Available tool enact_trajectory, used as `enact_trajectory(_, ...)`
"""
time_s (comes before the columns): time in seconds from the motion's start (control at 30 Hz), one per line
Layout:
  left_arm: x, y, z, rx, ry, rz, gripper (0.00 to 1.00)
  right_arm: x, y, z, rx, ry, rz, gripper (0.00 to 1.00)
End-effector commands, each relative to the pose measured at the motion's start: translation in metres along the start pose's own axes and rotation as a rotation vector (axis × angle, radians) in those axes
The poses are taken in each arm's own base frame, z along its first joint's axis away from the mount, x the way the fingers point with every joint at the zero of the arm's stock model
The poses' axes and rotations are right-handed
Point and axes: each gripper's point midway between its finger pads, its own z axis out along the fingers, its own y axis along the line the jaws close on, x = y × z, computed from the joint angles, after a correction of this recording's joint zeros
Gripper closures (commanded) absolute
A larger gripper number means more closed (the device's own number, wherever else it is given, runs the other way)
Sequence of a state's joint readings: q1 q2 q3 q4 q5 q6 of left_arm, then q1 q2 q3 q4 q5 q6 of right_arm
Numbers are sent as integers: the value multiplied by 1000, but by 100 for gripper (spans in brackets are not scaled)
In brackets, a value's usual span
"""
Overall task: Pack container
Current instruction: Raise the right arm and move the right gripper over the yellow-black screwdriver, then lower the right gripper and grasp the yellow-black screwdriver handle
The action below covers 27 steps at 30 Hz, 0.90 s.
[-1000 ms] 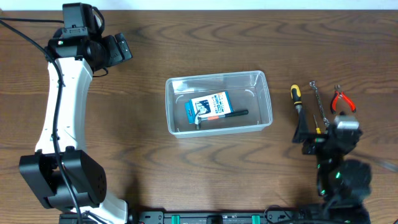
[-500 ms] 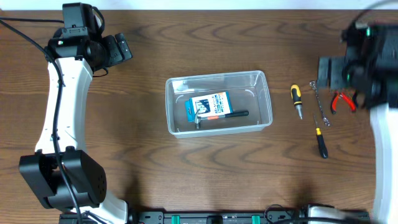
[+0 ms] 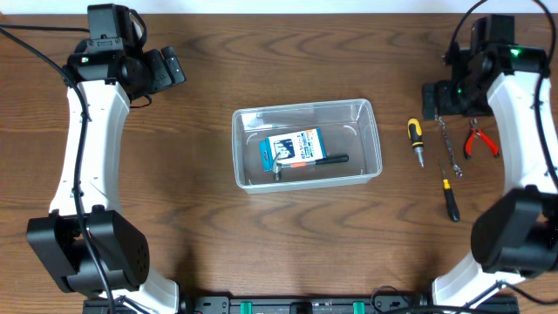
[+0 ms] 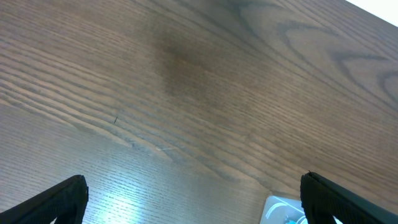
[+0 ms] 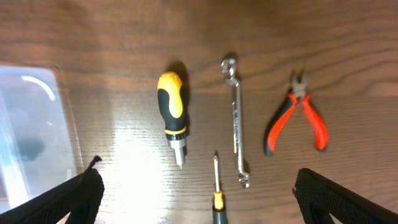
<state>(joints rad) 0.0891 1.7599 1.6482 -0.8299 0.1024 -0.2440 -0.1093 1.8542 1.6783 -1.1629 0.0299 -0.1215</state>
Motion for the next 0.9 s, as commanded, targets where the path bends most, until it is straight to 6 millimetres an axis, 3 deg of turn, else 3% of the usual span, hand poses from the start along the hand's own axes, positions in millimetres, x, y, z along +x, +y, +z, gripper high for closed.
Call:
enact_trajectory(0.0,-4,-1,-3,5,-11,-13,2,0,1,13,-17,39,-11,1)
enact_trajectory(0.07,-4,-1,-3,5,-11,-13,2,4,2,25,-22,77,-14,1)
enact_trajectory(0.2,-4,-1,-3,5,-11,-13,2,14,10,48,-40,157,-31,15)
enact_trajectory(0.4,-4,-1,-3,5,-11,-13,2,22,28,75,-85,222,-68,17)
enact_trajectory(0.5,-4,-1,-3,5,-11,-13,2,21,34,82,-89,228,-108,15)
enact_trajectory(0.57,-4,-1,-3,5,-11,-13,2,22,37,86,-92,232,-129,8)
enact_trajectory(0.87,-4,-1,-3,5,-11,-13,2,35,38,107,-91,252,-167,1)
